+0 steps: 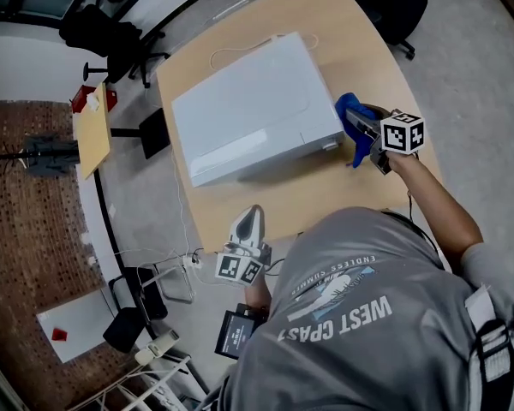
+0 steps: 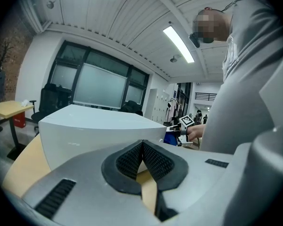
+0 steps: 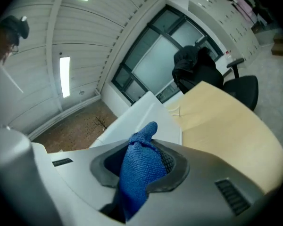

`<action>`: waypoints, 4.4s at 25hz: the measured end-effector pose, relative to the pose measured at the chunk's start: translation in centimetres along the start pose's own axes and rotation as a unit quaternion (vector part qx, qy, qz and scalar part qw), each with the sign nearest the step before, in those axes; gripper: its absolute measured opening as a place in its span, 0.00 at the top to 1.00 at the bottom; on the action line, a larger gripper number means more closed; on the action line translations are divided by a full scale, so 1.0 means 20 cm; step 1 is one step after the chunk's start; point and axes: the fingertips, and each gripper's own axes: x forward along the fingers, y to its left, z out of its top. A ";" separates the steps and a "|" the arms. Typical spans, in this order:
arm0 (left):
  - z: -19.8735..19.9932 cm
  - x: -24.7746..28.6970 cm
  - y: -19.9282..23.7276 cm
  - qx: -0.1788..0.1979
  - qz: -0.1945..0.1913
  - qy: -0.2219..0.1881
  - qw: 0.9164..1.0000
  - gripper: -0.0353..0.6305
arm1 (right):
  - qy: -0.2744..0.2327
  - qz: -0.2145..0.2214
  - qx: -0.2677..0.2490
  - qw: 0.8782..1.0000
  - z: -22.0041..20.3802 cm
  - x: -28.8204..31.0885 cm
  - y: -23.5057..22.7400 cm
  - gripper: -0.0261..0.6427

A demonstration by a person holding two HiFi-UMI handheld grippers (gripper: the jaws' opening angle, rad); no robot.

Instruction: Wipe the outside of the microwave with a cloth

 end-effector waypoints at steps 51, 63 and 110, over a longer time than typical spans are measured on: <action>-0.23 1.02 -0.51 -0.387 -0.276 -0.099 0.874 0.85 | 0.010 0.009 -0.383 0.924 0.14 -0.20 0.65 0.62; -0.30 0.76 -0.06 -0.467 -0.177 -0.141 0.855 0.85 | 0.047 0.065 -0.369 0.926 -0.04 0.03 0.76 0.62; -0.61 0.43 0.66 -0.244 -0.076 0.112 0.960 0.85 | 0.270 0.125 -0.240 0.924 -1.02 0.62 1.00 0.70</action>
